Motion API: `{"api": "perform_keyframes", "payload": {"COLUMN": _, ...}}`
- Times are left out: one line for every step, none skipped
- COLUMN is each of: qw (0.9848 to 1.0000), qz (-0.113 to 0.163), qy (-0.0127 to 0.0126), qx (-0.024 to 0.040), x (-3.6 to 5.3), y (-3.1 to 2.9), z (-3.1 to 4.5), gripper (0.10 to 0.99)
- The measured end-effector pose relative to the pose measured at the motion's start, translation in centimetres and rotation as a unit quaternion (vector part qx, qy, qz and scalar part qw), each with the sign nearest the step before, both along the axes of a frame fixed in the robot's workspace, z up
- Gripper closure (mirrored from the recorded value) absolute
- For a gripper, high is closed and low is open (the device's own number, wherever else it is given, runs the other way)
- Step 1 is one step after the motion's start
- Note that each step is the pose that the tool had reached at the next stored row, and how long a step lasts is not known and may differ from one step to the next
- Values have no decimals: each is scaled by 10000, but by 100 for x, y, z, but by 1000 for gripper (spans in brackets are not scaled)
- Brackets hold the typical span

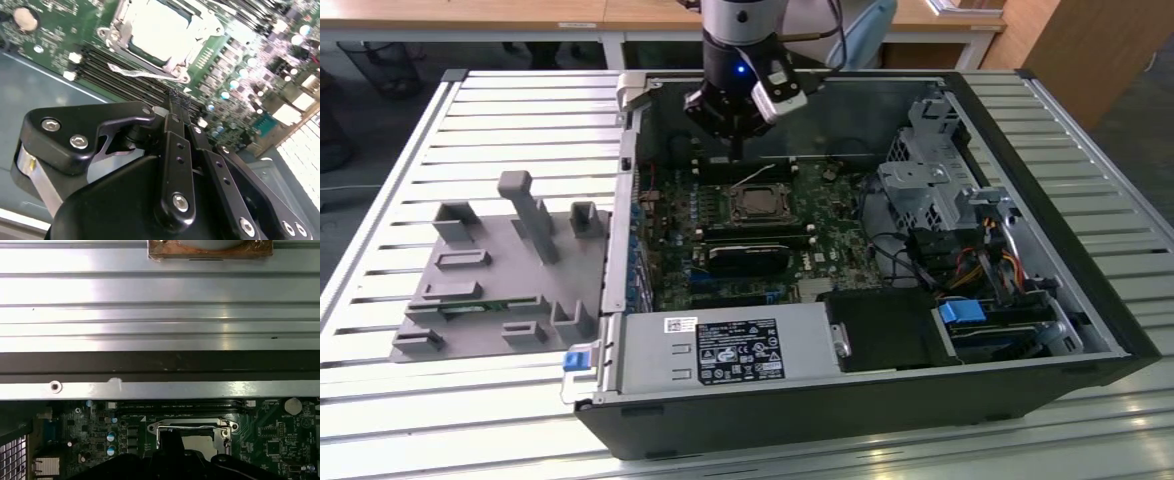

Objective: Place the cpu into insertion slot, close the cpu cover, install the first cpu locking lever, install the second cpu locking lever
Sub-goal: 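Install the first cpu locking lever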

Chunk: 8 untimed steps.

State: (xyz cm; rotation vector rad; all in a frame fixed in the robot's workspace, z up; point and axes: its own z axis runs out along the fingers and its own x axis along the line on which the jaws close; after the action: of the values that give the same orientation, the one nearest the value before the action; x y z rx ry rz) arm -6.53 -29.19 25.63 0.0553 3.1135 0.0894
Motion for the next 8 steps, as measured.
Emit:
{"api": "perform_keyframes", "payload": {"qw": 10000, "qz": 0, "qy": 0, "qx": 0, "x": 24, "y": 0, "z": -1, "gripper": 980}}
{"api": "perform_keyframes", "payload": {"qw": 10000, "qz": 0, "qy": 1, "qx": 0, "x": 43, "y": 1, "z": -3, "gripper": 980}}
{"api": "perform_keyframes", "payload": {"qw": 10000, "qz": 0, "qy": 1, "qx": 0, "x": 54, "y": 0, "z": -3, "gripper": 980}}
{"api": "perform_keyframes", "payload": {"qw": 10000, "qz": 0, "qy": 0, "qx": 0, "x": 55, "y": 0, "z": -4, "gripper": 980}}
{"api": "perform_keyframes", "payload": {"qw": 10000, "qz": 0, "qy": 0, "qx": 1, "x": 55, "y": 0, "z": -5, "gripper": 980}}
{"api": "perform_keyframes", "payload": {"qw": 10000, "qz": 0, "qy": 0, "qx": 9, "x": 55, "y": 0, "z": -7, "gripper": 980}}
{"api": "perform_keyframes", "payload": {"qw": 10000, "qz": 1, "qy": -1, "qx": 40, "x": 56, "y": 1, "z": -9, "gripper": 980}}
{"api": "perform_keyframes", "payload": {"qw": 9999, "qz": 1, "qy": 0, "qx": 110, "x": 55, "y": 1, "z": -12, "gripper": 980}}
